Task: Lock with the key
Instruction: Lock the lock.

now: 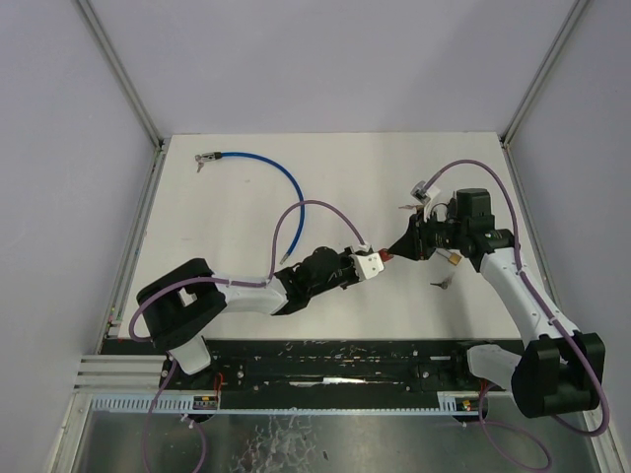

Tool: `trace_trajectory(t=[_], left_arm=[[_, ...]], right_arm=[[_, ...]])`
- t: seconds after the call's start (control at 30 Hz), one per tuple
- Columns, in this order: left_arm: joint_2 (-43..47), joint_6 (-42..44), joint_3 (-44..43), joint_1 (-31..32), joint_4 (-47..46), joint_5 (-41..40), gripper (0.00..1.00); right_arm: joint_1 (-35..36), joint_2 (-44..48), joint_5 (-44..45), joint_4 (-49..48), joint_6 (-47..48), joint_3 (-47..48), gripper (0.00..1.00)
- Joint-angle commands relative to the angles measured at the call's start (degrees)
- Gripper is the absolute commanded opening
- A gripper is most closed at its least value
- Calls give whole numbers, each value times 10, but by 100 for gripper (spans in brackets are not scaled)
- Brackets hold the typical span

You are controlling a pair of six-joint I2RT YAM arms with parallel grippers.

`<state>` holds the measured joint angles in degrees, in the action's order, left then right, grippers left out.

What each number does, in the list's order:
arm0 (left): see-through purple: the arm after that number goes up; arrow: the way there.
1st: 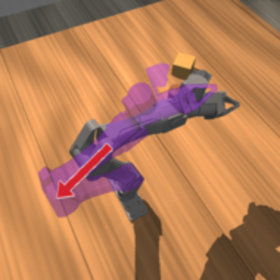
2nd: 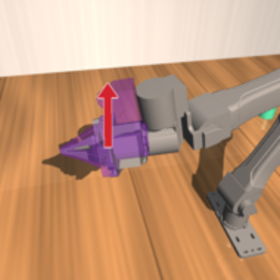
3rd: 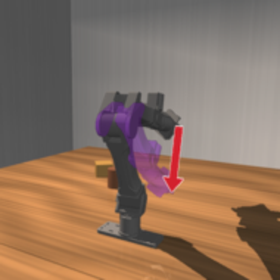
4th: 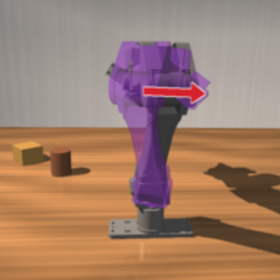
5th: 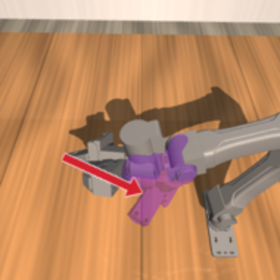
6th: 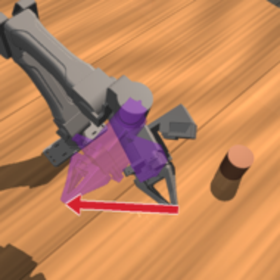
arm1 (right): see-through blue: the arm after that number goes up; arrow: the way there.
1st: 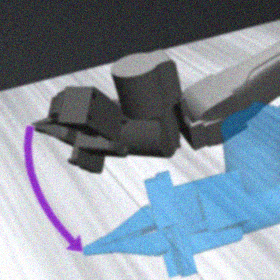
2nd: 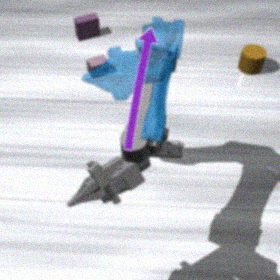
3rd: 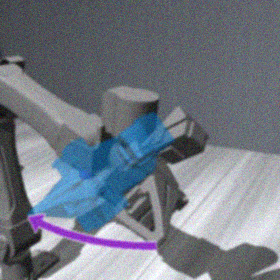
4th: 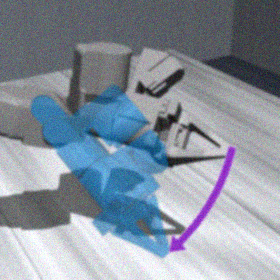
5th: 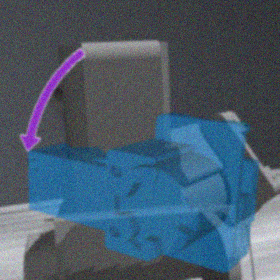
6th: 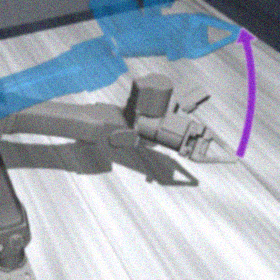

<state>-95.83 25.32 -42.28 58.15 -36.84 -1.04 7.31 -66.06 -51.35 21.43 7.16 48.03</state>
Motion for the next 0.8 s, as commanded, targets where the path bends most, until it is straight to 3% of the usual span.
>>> trace_trajectory(t=[0.0,0.1,0.27,0.43,0.6,0.77], left_arm=[[-1,9,-19,4,-23,-8,0],[-1,8,-19,4,-23,-8,0],[-1,7,-19,4,-20,-4,0],[10,9,-19,4,2,22,0],[33,1,-19,-14,50,123,0],[44,-8,-40,-30,126,221,0]], right_arm=[[8,-7,13,-3,9,22,24],[11,-8,15,0,13,23,24],[14,-4,15,7,35,23,4],[22,0,8,33,102,24,0],[31,14,-21,109,307,15,0],[33,59,-55,216,620,-25,0]])
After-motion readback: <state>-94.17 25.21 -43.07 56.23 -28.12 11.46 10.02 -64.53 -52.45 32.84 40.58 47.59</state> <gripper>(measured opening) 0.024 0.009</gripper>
